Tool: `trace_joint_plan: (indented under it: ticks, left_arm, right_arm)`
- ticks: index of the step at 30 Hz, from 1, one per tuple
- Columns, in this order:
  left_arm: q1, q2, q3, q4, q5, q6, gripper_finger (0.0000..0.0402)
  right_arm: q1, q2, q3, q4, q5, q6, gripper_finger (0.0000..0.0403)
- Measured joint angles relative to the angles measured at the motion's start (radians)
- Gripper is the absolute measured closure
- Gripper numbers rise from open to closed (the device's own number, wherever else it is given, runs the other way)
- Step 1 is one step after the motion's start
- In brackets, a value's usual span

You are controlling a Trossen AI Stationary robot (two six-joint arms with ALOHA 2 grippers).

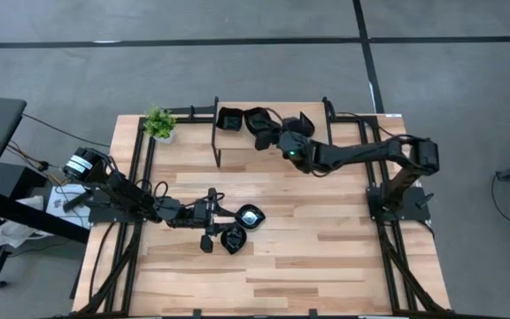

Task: Pick & Place Mini shaped plates
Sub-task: Stack the black leaf shaped plate on top of the black leaf shaped plate on the shelf

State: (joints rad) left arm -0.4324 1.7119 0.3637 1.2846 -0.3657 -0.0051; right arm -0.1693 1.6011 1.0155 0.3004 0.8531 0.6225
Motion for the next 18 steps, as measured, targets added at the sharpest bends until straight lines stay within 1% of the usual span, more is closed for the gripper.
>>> trace_joint_plan:
  ticks: [4,10,18]
  left_arm:
    - [0.000,0.000,0.000,0.000,0.000,-0.005,0.0285]
    - [0.000,0.000,0.000,-0.001,0.000,-0.011,0.0285]
    - [0.000,0.000,0.000,-0.001,0.000,-0.011,0.0285]
  right_arm:
    - [-0.006,0.026,0.025,-0.045,0.016,0.000,0.0401]
    - [-0.008,0.023,0.028,-0.113,0.090,0.000,0.0401]
    - [-0.008,0.023,0.028,-0.145,0.093,0.007,0.0399]
